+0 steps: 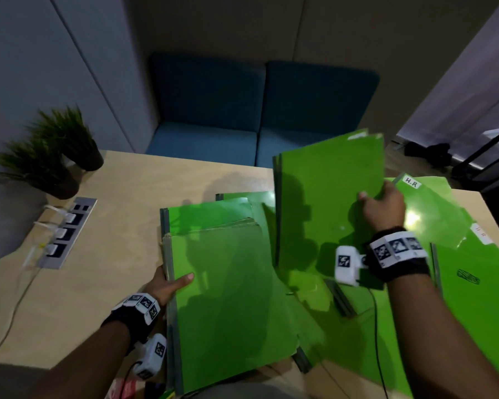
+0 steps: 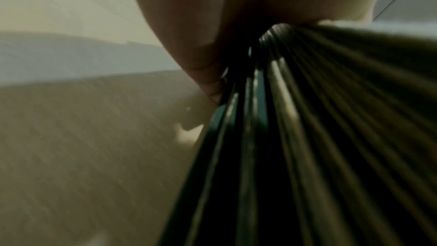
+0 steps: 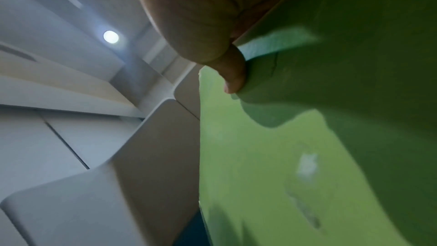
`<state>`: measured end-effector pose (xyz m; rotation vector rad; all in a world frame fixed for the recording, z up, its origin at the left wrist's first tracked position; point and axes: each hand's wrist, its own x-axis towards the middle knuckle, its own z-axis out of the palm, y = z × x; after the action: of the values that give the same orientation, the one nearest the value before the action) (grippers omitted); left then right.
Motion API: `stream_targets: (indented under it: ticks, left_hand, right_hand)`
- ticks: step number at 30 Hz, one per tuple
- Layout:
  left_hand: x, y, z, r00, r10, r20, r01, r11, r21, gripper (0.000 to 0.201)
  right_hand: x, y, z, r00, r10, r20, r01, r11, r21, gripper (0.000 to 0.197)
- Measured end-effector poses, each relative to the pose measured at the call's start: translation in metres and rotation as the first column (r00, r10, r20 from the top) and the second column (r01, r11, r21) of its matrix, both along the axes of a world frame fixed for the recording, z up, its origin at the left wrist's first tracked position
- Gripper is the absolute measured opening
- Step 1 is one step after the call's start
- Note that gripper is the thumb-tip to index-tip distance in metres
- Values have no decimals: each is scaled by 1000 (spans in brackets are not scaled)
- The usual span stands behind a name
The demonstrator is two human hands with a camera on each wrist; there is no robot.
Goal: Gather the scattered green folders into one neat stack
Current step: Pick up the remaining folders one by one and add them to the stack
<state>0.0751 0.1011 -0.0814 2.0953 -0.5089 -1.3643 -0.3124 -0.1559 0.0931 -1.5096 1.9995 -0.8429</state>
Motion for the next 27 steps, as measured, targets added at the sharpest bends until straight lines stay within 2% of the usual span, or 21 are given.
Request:
stream_targets:
  ticks: [3, 6, 7, 10, 12, 14, 16, 18, 20, 21, 22, 23, 25, 27]
  left_hand:
    - [-5, 0, 11, 1000, -19, 22, 19, 1000, -14, 133]
    - [-8, -2, 18, 1000, -16, 4, 16, 1000, -21, 121]
    - [-8, -2, 18, 1000, -21, 7, 21, 999, -24, 120]
    - [-5, -2, 11, 999, -36, 30, 36, 999, -6, 134]
    - [-6, -1, 15, 999, -26, 27, 27, 1000, -7, 132]
    - [-10, -1, 24, 999, -27, 42, 28, 999, -19, 116]
    - [-12, -2, 28, 999, -27, 38, 27, 999, -18, 99]
    - [-11, -3, 29, 997, -65, 40, 65, 998, -3, 102]
    - [-6, -2, 22, 992, -114, 57, 112, 993, 31, 135]
    - [-3, -2, 19, 990, -134, 50, 132, 990, 46, 149]
    - [-3, -2, 22, 989, -144, 38, 141, 988, 68, 154]
    - [-5, -3, 27, 992, -126, 17, 124, 990, 65, 151]
    - [-11, -2, 31, 997, -72, -15, 72, 997, 40, 126]
    - [-14, -2, 26, 1000, -13, -23, 13, 1000, 15, 112]
  right_hand:
    - [-11, -14, 30, 997, 79, 27, -76, 994, -83, 36]
    - [0, -9, 26, 947, 182, 263, -177, 983, -45, 25]
    - [8, -2, 16, 929, 212, 304, -220, 976, -8, 21]
    - [32, 24, -29, 900, 288, 327, -355, 919, 169, 17]
    - [46, 42, -63, 889, 304, 342, -409, 863, 296, 16]
    - [58, 59, -96, 890, 335, 308, -444, 786, 429, 24]
    - [72, 71, -118, 883, 419, 212, -465, 716, 521, 34]
    - [86, 79, -128, 805, 585, 98, -515, 607, 605, 42]
    - [100, 81, -125, 645, 763, -25, -519, 462, 719, 47]
    - [106, 79, -123, 591, 804, -64, -499, 427, 754, 48]
    - [110, 74, -121, 572, 816, -84, -490, 422, 763, 49]
    - [114, 68, -118, 586, 806, -86, -499, 441, 746, 51]
    - [120, 52, -115, 675, 736, -52, -534, 536, 654, 60]
    - [129, 39, -112, 687, 727, -13, -590, 567, 575, 69]
